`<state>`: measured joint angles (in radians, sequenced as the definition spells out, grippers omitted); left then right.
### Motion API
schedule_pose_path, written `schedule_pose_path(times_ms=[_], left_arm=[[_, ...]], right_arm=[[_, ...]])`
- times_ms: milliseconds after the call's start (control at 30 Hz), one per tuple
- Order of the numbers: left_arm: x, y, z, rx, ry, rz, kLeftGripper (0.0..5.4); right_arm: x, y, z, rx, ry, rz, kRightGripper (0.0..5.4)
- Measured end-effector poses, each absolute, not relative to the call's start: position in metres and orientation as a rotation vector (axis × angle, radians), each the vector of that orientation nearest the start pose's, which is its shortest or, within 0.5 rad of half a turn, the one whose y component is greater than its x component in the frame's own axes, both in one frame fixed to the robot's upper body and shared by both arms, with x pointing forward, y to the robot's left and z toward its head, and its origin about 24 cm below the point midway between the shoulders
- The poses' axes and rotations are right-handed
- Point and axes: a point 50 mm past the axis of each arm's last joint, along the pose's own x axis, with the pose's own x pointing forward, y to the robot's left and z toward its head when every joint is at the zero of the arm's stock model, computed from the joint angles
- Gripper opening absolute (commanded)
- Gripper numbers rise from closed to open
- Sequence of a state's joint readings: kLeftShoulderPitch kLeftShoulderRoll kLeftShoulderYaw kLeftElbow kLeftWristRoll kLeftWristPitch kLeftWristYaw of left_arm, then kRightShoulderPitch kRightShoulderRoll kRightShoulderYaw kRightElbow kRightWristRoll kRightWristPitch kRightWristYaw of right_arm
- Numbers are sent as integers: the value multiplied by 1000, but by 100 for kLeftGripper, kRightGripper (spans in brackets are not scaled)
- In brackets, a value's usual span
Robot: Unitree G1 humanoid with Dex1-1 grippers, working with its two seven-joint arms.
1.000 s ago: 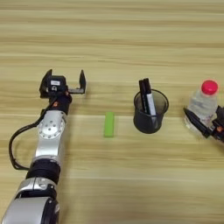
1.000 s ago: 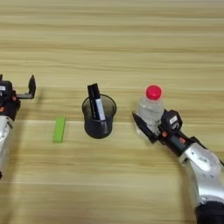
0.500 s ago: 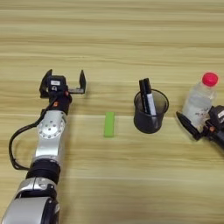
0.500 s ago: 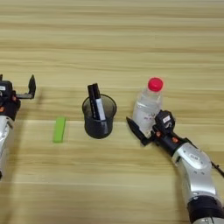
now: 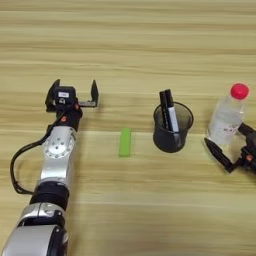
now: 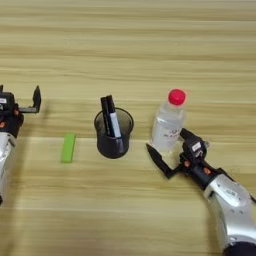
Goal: Move the objects on the table
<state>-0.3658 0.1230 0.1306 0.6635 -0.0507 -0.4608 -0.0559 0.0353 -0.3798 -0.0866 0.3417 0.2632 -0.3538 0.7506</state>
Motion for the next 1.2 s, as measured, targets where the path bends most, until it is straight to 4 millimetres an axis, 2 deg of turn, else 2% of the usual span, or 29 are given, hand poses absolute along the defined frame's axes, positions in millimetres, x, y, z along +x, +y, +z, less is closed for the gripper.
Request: schedule_pose_path(times_ms=[100, 267, 700, 933, 1200], left_arm=[[312, 185, 38, 49, -162, 22, 540], [312, 185, 37, 49, -161, 22, 540], [312, 185, 37, 50, -157, 22, 540], [312, 184, 36, 48, -157, 21, 540], [312, 183, 36, 45, -156, 19, 540]], right_arm=[[206, -240, 14, -165, 68, 591, 538], [190, -247, 34, -204, 22, 638, 538], [170, -231, 63, -63, -43, 814, 538], [174, -215, 78, -10, -81, 862, 538], [195, -195, 103, -104, -163, 883, 538]])
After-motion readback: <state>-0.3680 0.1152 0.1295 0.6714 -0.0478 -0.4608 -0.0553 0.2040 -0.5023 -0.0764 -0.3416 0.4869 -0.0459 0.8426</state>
